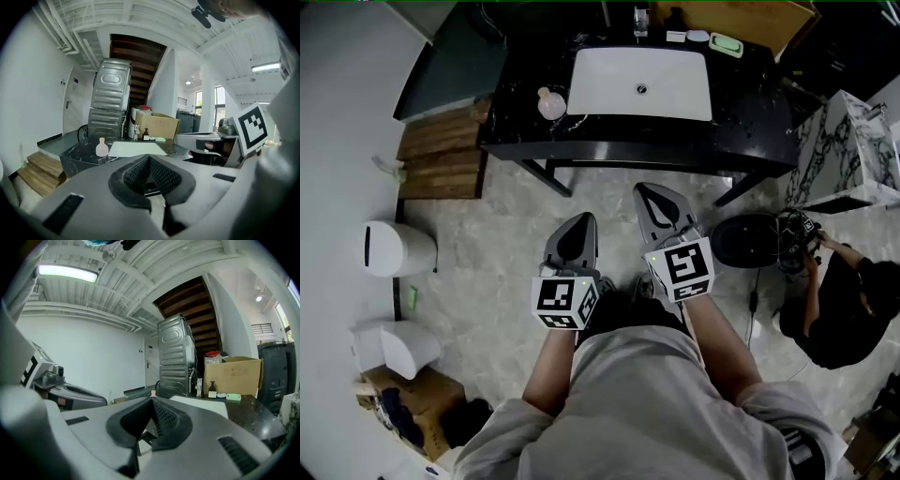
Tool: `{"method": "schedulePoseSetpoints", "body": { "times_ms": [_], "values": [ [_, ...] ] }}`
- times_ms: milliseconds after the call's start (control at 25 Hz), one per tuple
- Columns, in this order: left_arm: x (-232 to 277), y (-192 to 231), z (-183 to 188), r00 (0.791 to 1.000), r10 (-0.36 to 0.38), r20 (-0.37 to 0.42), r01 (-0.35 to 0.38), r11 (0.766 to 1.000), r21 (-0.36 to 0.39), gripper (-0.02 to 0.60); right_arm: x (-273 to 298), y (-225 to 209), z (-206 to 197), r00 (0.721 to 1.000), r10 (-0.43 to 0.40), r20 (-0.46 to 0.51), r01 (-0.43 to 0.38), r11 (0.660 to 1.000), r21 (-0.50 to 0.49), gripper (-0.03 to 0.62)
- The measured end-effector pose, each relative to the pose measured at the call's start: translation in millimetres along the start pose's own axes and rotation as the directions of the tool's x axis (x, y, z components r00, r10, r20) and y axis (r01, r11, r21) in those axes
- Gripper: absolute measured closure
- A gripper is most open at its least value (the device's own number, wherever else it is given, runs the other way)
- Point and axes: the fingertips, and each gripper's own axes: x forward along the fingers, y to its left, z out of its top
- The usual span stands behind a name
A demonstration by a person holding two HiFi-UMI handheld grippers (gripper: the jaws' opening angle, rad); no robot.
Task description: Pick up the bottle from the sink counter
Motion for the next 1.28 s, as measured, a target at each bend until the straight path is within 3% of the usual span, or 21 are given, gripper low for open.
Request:
{"method": "schedulePoseSetpoints", "body": {
  "times_ms": [160,360,760,1000,1280],
  "values": [
    [20.4,8.4,10.8,1.000,-0.004,-0.004,0.004,1.000,0.023,0.569,9.2,-8.3,7.1,1.000,0.021,0.007,-0.021,0.999,0.033,0.585],
    [57.1,17.7,21.2,0.999,-0.038,0.006,0.037,0.998,0.042,0.569,32.7,-29.2,14.2,1.000,-0.004,0.007,0.004,1.000,0.002,0.585],
    [115.1,89.8,34.0,0.999,-0.034,-0.008,0.034,0.999,0.032,0.569,109.1,-52.9,14.6,0.998,-0.015,-0.058,0.014,1.000,-0.028,0.585],
    [144.9,144.7,37.0,0.999,-0.008,-0.034,0.008,1.000,-0.007,0.569,175.2,-46.1,21.1,0.987,0.057,-0.147,-0.071,0.993,-0.091,0.585],
    [169.2,201.3,28.7,0.998,0.029,-0.059,-0.033,0.997,-0.070,0.569,254.1,-28.4,9.7,0.950,0.137,-0.280,-0.187,0.969,-0.160,0.585]
  ]
}}
